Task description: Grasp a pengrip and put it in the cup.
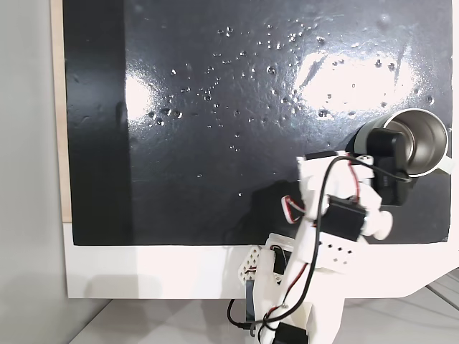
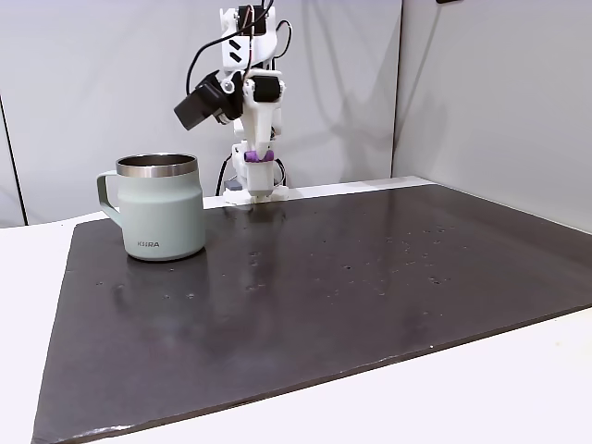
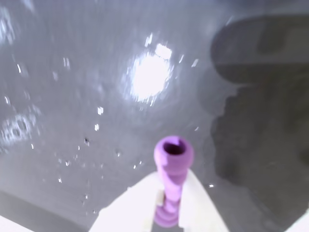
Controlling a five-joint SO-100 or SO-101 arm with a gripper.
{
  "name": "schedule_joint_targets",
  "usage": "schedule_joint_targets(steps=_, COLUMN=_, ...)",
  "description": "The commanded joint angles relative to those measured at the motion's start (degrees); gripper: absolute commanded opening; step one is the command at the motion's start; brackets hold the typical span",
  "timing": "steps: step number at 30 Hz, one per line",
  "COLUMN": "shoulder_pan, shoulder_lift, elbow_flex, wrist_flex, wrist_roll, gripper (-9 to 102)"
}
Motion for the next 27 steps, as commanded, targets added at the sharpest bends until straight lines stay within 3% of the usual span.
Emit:
schedule_joint_targets(steps=1, shoulder_pan=6.42, shoulder_lift=-2.72, elbow_flex=-10.11, wrist_flex=5.36, wrist_roll=-6.33, gripper=0)
schedule_joint_targets(steps=5, shoulder_pan=13.62, shoulder_lift=-5.27, elbow_flex=-15.91, wrist_flex=10.55, wrist_roll=-22.41, gripper=0)
schedule_joint_targets(steps=15, shoulder_pan=26.54, shoulder_lift=-10.11, elbow_flex=-25.31, wrist_flex=6.06, wrist_roll=-26.37, gripper=0)
schedule_joint_targets(steps=27, shoulder_pan=27.42, shoulder_lift=-17.23, elbow_flex=-35.42, wrist_flex=-3.16, wrist_roll=-24.87, gripper=0)
